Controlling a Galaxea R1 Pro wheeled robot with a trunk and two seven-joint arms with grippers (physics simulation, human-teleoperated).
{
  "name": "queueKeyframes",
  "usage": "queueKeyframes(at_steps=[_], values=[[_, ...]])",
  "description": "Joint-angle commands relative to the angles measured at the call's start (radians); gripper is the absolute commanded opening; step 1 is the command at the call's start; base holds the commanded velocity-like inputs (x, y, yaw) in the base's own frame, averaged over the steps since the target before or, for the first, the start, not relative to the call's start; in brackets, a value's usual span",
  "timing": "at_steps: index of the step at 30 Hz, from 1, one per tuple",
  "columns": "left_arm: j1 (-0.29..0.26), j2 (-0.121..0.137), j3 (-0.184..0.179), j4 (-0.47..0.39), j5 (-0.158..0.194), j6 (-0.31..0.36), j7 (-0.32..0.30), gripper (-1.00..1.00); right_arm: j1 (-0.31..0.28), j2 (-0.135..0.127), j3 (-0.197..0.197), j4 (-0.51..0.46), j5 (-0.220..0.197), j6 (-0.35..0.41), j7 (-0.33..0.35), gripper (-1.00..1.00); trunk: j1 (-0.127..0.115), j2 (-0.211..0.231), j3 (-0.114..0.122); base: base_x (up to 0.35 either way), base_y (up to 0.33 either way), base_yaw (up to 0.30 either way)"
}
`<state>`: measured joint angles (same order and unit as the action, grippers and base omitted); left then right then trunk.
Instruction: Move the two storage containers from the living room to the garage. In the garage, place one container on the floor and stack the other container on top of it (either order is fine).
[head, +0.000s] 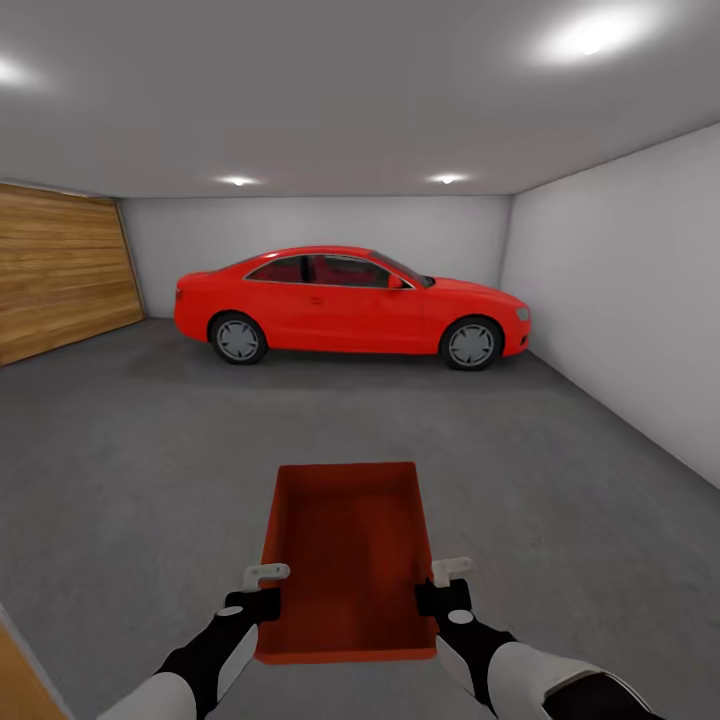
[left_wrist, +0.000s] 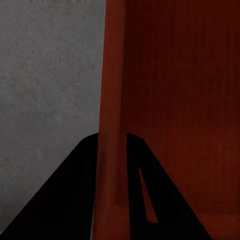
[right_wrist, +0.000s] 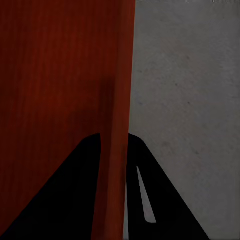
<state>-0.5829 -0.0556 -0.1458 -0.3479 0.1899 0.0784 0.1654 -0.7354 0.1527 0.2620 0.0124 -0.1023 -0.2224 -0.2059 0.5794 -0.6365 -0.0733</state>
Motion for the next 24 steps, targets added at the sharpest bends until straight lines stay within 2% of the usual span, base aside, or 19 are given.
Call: queueKeyframes(at_steps=[1,24], values=[[-0.002,0.000,0.054,-0.005,0.019,-0.054,0.079,-1.00,0.000,0.001,-0.033,0.001,0.004,0.000,0.003,-1.00,0.001,-0.002,-0.002,0.321,0.000,0.000],[-0.002,0.000,0.053,-0.003,0.019,-0.054,0.079,-1.00,0.001,0.001,-0.033,0.001,0.004,0.001,0.003,-1.00,0.001,-0.002,-0.002,0.321,0.000,0.000]])
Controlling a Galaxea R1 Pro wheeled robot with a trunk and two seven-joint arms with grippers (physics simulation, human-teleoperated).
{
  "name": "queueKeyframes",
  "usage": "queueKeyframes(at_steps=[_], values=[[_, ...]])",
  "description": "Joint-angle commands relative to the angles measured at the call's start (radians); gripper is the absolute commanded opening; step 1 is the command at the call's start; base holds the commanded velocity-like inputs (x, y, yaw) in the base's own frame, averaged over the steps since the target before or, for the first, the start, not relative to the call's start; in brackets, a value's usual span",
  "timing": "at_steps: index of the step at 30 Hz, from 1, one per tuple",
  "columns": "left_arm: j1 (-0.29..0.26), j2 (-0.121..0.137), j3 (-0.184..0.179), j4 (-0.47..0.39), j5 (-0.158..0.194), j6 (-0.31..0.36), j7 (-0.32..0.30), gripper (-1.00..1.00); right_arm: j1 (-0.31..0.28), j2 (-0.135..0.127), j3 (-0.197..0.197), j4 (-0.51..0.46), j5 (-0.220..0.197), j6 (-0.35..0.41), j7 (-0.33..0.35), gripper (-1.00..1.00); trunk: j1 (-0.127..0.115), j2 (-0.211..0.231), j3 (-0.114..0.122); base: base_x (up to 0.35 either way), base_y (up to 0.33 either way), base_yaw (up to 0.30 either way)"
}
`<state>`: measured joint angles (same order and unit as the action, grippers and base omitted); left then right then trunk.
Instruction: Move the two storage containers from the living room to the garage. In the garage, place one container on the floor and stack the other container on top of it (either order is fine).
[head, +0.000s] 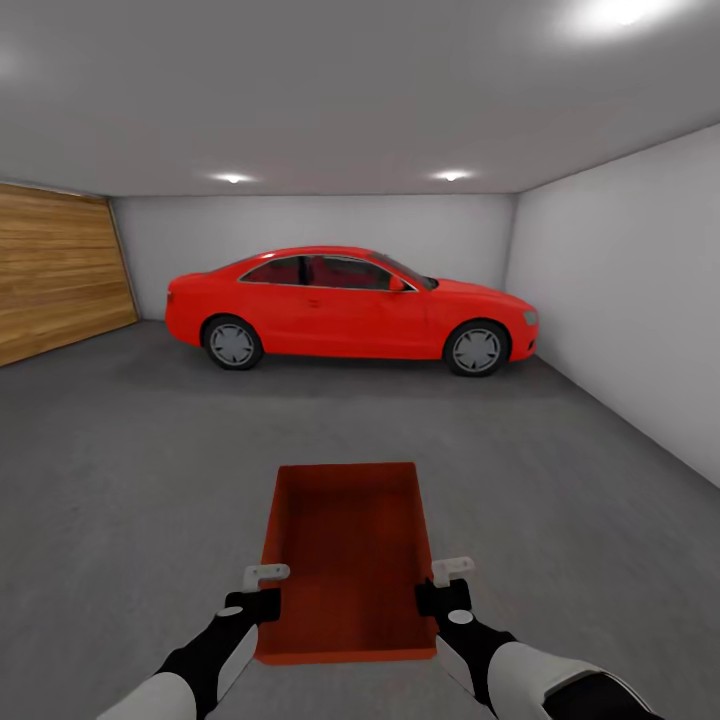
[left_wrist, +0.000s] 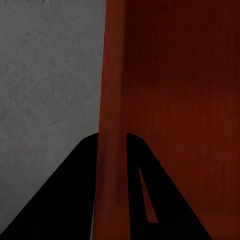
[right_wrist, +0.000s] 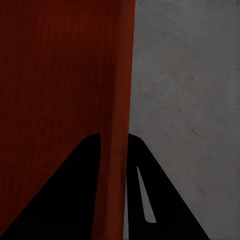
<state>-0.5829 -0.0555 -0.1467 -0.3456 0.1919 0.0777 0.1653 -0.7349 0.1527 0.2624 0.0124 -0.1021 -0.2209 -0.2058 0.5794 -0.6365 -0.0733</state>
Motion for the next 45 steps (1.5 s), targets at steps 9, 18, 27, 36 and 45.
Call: queueKeyframes(at_steps=[9,18,27,36,45], values=[[-0.002,0.000,0.053,-0.004,0.017,-0.053,0.079,-1.00,0.000,0.001,-0.034,0.001,0.004,0.000,0.003,-1.00,0.001,-0.002,-0.002,0.321,0.000,0.000],[-0.002,0.000,0.053,-0.001,0.017,-0.053,0.079,-1.00,0.000,-0.001,-0.034,0.001,0.004,0.000,0.003,-1.00,0.001,-0.002,-0.002,0.321,0.000,0.000],[-0.002,0.000,0.053,-0.001,0.017,-0.053,0.079,-1.00,0.000,0.000,-0.034,0.000,0.004,0.000,0.003,-1.00,0.001,-0.002,-0.002,0.321,0.000,0.000],[-0.002,0.000,0.052,0.002,0.017,-0.052,0.079,-1.00,0.000,-0.001,-0.034,0.001,0.004,0.000,0.003,-1.00,0.001,-0.002,-0.002,0.321,0.000,0.000],[-0.002,0.000,0.052,0.002,0.017,-0.052,0.079,-1.00,0.000,-0.001,-0.034,0.001,0.004,0.000,0.003,-1.00,0.001,-0.002,-0.002,0.321,0.000,0.000]])
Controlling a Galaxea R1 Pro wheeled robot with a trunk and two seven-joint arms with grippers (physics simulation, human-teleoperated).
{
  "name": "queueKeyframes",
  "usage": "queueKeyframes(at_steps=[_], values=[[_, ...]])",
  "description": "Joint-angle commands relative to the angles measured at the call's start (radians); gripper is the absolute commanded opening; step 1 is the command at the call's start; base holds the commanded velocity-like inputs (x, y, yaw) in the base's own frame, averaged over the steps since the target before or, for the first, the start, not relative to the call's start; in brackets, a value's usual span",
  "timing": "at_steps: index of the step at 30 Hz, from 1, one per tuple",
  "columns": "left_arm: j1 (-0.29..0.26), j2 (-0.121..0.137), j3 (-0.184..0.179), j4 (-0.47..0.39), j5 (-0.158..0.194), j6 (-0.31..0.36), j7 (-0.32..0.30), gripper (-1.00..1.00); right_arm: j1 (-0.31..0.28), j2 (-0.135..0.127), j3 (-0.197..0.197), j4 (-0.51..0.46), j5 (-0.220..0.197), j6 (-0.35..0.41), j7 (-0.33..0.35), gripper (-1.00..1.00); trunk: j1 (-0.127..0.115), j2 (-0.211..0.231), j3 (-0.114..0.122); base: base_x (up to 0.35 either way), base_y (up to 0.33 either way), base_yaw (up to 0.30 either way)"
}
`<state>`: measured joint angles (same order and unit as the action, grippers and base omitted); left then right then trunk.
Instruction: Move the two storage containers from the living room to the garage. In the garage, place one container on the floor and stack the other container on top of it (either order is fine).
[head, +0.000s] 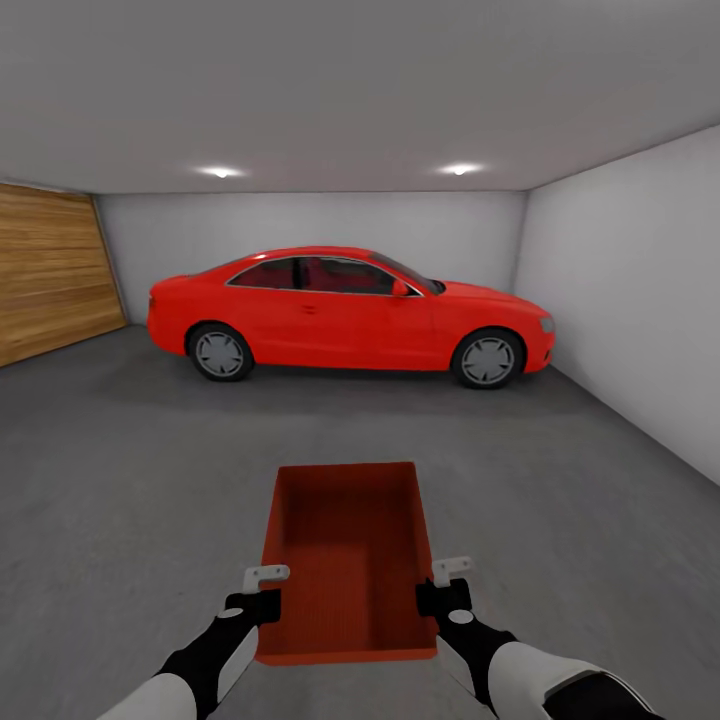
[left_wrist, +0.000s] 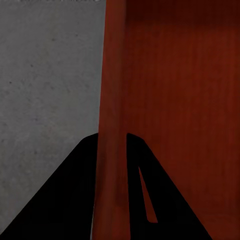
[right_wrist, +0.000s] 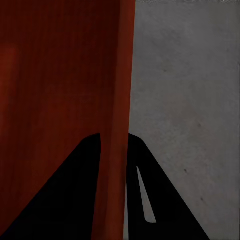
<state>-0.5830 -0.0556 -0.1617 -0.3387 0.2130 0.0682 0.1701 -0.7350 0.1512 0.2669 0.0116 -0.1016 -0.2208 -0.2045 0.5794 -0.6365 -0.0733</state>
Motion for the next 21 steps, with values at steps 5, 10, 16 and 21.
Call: queueKeyframes(at_steps=[5,10,16,21], values=[[-0.001,0.000,0.066,-0.004,-0.004,-0.042,0.074,-1.00,0.000,0.001,-0.038,0.001,0.003,0.000,0.002,-1.00,0.001,-0.002,-0.002,0.321,0.000,0.000],[-0.001,0.000,0.065,-0.003,-0.004,-0.042,0.074,-1.00,0.000,0.001,-0.038,0.001,0.003,0.000,0.002,-1.00,0.001,-0.002,-0.002,0.321,0.000,0.000],[-0.001,-0.001,0.065,-0.003,-0.004,-0.042,0.074,-1.00,0.000,0.001,-0.039,0.002,0.003,0.000,0.002,-1.00,0.001,-0.002,-0.002,0.321,0.000,0.000],[-0.001,-0.001,0.065,-0.003,-0.004,-0.042,0.074,-1.00,0.000,0.001,-0.038,0.002,0.003,0.000,0.002,-1.00,0.001,-0.002,-0.002,0.321,0.000,0.000]])
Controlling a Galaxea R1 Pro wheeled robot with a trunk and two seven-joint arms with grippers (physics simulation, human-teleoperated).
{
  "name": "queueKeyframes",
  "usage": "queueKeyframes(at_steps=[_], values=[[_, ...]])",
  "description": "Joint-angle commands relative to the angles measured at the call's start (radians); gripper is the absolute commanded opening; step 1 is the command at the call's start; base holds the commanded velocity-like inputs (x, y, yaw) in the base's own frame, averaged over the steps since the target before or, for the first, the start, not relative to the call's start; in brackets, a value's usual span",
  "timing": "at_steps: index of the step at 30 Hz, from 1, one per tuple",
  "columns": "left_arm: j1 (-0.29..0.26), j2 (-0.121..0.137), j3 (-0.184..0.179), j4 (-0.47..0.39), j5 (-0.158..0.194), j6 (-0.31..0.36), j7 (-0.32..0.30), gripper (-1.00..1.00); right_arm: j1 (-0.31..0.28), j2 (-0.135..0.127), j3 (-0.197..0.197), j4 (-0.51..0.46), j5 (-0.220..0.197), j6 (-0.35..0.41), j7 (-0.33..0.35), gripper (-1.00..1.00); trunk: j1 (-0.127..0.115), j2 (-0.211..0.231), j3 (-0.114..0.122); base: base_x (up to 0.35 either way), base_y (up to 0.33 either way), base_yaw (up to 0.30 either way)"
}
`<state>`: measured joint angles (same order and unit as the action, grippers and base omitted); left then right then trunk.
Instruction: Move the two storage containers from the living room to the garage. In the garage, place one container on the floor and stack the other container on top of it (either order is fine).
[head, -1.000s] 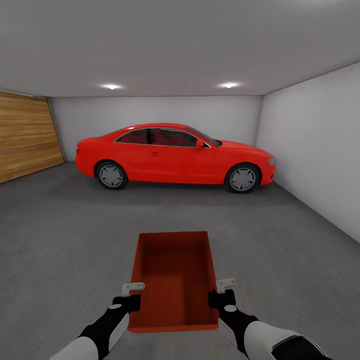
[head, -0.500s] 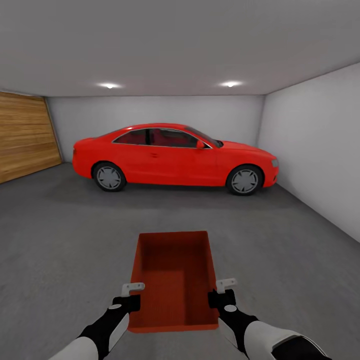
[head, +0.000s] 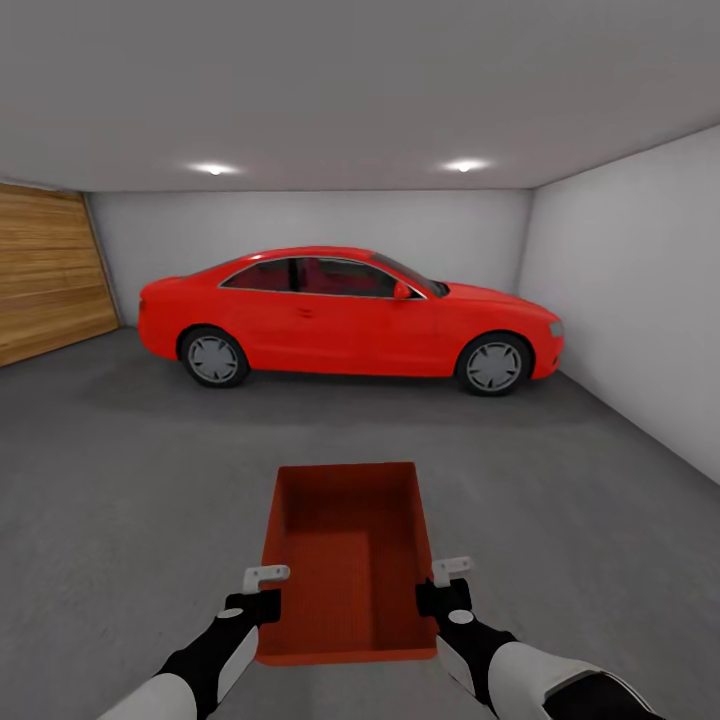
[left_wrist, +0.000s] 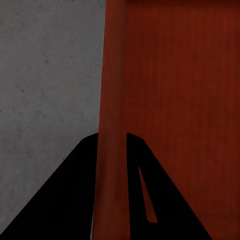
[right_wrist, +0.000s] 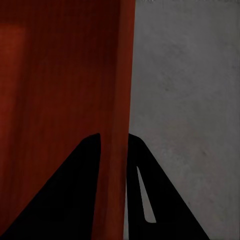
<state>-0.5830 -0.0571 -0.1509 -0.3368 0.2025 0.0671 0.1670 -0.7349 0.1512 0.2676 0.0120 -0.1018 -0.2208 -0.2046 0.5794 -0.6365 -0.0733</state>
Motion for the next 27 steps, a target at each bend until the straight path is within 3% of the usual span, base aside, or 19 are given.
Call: queueKeyframes(at_steps=[1,27], values=[[-0.001,0.000,0.054,-0.005,0.006,-0.041,0.077,-1.00,0.000,0.001,-0.039,0.002,0.004,0.000,0.002,-1.00,0.001,-0.002,-0.002,0.321,0.000,0.000],[-0.001,0.000,0.054,-0.002,0.008,-0.041,0.077,-1.00,0.000,0.001,-0.039,0.001,0.004,-0.003,0.002,-1.00,0.001,-0.002,-0.002,0.321,0.000,0.000]])
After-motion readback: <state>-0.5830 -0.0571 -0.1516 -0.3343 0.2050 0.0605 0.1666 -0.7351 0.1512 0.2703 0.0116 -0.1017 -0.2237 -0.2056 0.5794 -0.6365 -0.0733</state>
